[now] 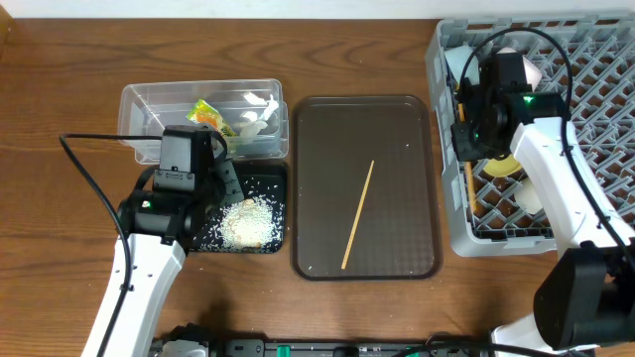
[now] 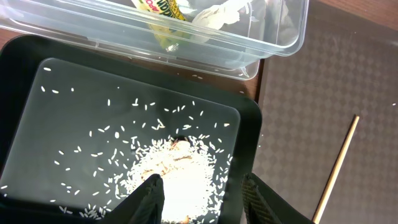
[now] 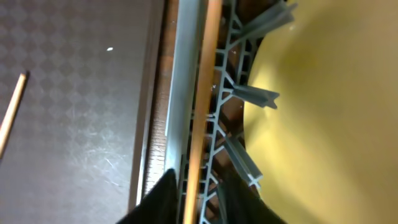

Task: Sort waste into correct bins and load items into the dishwasher rack
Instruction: 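Carry the chopstick to the rack and drop it in upright, then grasp the second wooden chopstick with the right gripper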

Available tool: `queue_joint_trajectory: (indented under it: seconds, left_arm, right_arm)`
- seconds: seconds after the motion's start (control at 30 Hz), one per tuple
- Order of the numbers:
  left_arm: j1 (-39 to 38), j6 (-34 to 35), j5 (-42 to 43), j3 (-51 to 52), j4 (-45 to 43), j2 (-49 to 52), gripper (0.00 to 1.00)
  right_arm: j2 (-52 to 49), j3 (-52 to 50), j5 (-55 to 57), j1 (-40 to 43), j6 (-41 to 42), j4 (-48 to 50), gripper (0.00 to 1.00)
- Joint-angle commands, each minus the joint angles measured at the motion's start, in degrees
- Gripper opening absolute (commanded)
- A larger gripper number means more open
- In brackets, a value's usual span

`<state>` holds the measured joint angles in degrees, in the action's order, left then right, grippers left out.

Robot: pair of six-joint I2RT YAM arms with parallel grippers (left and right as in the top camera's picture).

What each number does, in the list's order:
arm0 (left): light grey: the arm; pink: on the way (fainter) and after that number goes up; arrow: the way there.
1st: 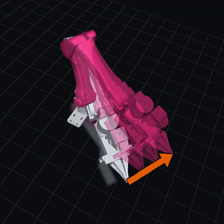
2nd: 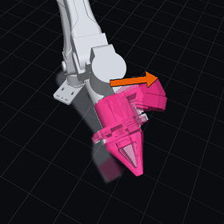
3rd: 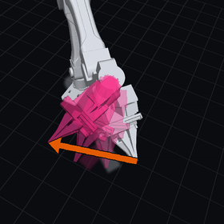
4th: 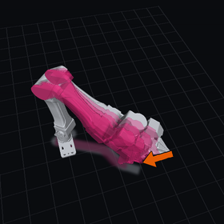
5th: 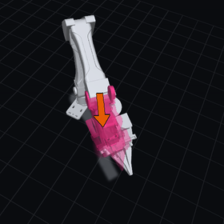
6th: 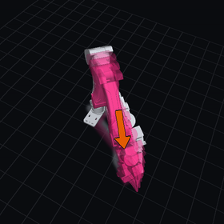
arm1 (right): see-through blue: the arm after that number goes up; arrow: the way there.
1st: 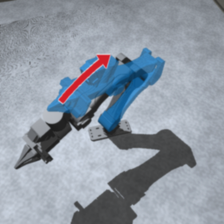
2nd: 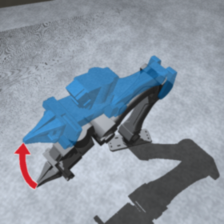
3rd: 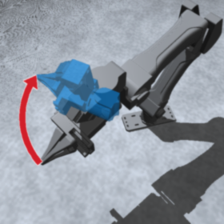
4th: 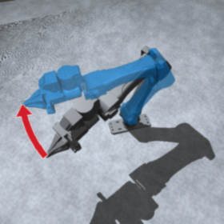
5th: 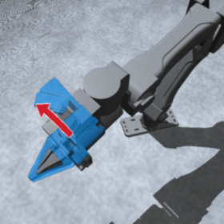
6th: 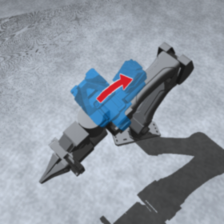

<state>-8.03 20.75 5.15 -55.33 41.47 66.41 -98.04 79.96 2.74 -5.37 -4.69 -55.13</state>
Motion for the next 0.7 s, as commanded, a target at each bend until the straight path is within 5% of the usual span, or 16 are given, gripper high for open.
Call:
queue_joint_trajectory:
  seconds: [0.0,0.37,0.67]
  left_arm:
    - [0.24,-0.55,-0.72,-1.16,0.09,-0.24,0.44]
    - [0.24,-0.55,-0.72,-1.16,0.09,-0.24,0.44]
    - [0.24,-0.55,-0.72,-1.16,0.11,-0.24,0.45]
  right_arm:
    - [0.94,-0.13,0.52,-0.02,-0.5,0.11,0.29]
    - [7.39,0.11,-13.55,-6.88,5.42,4.9,0.32]
    - [-0.04,-1.42,-11.56,-20.96,21.11,4.04,0.43]
